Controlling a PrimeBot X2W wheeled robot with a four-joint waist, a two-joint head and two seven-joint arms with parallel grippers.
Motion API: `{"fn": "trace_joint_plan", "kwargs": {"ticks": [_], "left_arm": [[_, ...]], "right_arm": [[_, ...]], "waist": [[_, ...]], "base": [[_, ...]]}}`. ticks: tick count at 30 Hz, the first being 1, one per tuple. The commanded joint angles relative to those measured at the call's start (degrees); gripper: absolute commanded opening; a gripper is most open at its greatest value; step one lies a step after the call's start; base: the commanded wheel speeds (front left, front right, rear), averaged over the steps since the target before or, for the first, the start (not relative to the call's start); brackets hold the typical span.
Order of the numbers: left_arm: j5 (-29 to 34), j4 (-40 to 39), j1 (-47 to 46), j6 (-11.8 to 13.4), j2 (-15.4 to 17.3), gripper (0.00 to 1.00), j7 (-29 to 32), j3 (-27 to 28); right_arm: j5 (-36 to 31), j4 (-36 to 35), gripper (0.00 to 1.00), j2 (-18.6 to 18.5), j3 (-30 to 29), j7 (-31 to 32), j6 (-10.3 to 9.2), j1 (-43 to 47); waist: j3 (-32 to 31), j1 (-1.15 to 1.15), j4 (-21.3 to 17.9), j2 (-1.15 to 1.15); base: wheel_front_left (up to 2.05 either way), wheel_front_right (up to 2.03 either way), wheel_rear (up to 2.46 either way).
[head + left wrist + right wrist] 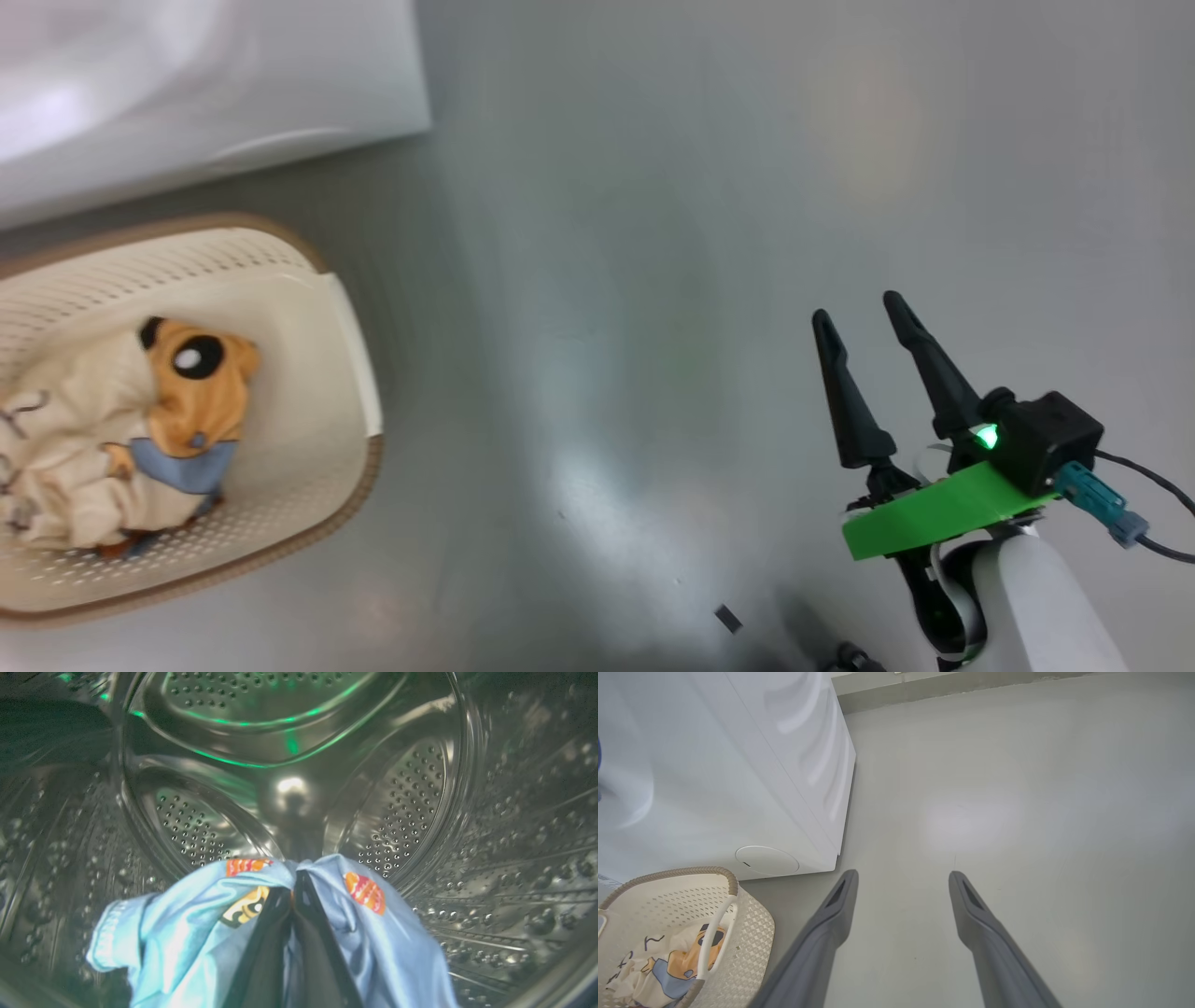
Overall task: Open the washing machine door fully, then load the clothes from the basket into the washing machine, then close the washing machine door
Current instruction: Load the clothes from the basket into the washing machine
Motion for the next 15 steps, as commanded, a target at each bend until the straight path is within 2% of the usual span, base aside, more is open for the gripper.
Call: {"fn": "trace_joint_plan", "kwargs": {"ticks": [1, 9, 15], "left_arm": [[1.5, 0.0, -2.6, -0.1, 5.5, 0.0, -0.2, -0.6], [1.3, 7.1, -13.8, -0.1, 11.4, 0.0, -0.6, -5.0], [0.4, 10.8, -20.2, -0.1, 12.4, 0.0, -1.1, -7.1]], "right_arm": [[0.7, -0.3, 1.0, -0.1, 2.0, -0.7, 0.09, 0.1], [3.6, 1.1, 1.0, -0.1, 4.7, -1.3, 0.09, -2.2], [4.4, 0.8, 1.0, -0.1, 5.3, -1.3, 0.09, -2.6]], "waist": [[5.2, 0.0, -4.9, 0.0], [8.5, 0.0, -8.7, 0.0], [8.9, 0.0, -9.5, 0.0]], "base": [[0.0, 0.0, 0.0], [0.0, 0.0, 0.0], [0.0, 0.0, 0.0]]}}
